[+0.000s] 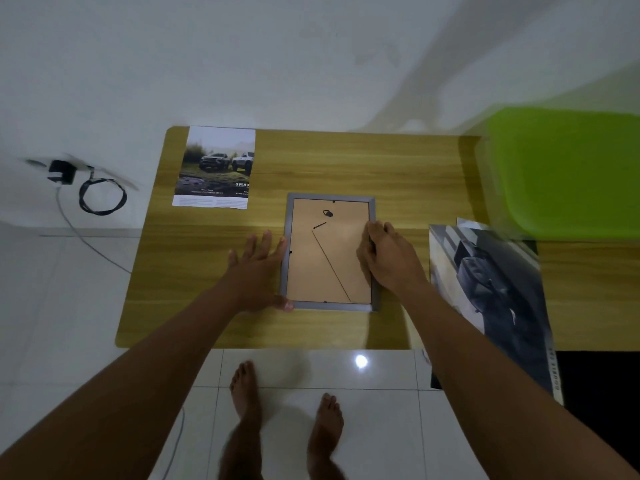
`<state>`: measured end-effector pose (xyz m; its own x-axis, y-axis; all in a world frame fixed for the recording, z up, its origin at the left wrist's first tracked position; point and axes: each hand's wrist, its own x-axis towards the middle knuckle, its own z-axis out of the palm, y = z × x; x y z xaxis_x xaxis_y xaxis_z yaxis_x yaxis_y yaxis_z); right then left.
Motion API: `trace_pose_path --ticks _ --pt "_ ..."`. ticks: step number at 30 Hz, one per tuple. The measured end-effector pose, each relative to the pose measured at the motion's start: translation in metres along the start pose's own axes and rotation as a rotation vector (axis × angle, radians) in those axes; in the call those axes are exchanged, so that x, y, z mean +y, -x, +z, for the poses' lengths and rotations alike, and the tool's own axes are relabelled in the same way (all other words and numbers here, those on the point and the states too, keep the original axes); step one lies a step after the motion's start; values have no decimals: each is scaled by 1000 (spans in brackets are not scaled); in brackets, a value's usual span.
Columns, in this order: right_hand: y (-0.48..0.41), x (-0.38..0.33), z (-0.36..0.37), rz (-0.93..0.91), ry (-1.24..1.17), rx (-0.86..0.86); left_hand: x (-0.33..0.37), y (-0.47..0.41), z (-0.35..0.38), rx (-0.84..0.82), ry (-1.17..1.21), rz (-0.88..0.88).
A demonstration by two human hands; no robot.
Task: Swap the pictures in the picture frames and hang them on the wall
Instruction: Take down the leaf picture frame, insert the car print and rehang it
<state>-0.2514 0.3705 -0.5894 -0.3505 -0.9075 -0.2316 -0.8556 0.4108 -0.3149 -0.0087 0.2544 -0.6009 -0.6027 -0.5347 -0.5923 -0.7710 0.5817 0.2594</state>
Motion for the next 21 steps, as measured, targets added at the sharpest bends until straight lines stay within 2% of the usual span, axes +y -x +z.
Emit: trace_pose_path --ticks 21 --pt "-1 8 7 -8 -90 24 1 3 -2 2 0 4"
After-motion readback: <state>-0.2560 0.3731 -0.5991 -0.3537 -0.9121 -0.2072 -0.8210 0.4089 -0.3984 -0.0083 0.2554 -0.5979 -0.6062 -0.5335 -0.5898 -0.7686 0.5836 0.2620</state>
